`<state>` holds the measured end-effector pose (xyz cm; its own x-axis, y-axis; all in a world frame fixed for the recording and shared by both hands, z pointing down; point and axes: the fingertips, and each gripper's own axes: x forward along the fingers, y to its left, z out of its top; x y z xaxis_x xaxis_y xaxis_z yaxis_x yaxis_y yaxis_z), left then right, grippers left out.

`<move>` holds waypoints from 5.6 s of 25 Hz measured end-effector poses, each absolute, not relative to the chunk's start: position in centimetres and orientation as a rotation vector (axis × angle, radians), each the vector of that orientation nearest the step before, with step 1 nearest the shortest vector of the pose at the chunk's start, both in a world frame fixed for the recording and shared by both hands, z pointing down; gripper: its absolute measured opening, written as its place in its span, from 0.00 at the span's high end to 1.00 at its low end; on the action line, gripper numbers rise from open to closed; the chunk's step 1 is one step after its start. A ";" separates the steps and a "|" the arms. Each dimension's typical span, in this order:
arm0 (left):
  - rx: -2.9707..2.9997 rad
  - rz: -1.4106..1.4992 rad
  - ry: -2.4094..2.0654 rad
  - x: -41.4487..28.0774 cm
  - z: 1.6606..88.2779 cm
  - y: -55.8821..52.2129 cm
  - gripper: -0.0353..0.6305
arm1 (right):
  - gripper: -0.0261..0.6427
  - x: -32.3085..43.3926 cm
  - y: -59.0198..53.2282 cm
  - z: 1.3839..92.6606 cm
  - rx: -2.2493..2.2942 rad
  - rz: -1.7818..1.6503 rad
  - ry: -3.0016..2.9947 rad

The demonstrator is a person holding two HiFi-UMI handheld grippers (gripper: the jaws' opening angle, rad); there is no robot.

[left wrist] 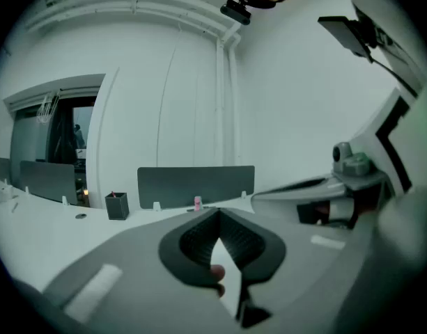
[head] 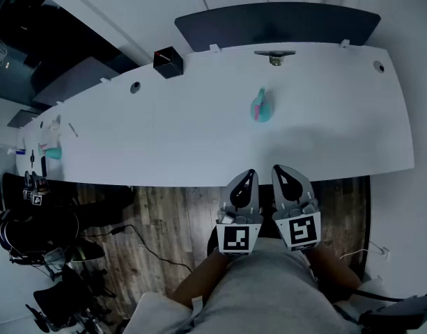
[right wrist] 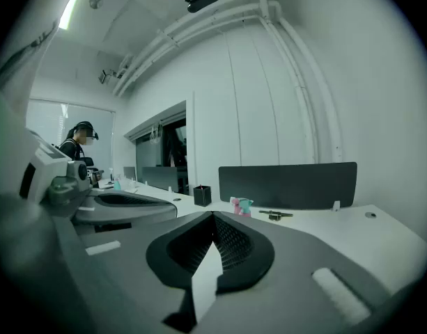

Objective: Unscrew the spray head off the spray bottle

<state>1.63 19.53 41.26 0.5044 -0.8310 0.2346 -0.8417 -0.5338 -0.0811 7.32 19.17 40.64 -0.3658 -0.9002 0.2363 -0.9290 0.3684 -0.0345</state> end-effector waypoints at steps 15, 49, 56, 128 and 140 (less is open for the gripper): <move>2.696 0.302 -1.295 1.3 42.8 6.5 0.94 | 0.96 6.3 9.2 42.3 1.647 0.245 -2.258; 2.754 0.890 -1.030 8.6 61.2 -2.1 0.38 | 0.96 11.3 1.3 43.4 1.536 0.326 -2.248; 2.764 0.899 -1.041 8.7 61.3 -2.0 0.38 | 0.96 10.5 1.3 44.6 1.492 0.915 -2.256; 2.684 0.934 -1.074 8.9 61.5 -1.7 0.39 | 0.77 6.2 -1.0 40.9 0.897 0.914 -2.257; 2.678 0.935 -1.081 9.0 61.5 -1.8 0.39 | 0.50 7.9 -2.5 47.7 1.332 1.468 -1.918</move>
<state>9.03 -1.79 61.48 0.5580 -0.5941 0.5794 -0.6592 -0.7415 -0.1254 7.88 -2.52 47.69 -0.4780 -0.4485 0.7552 -0.8462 0.0045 -0.5329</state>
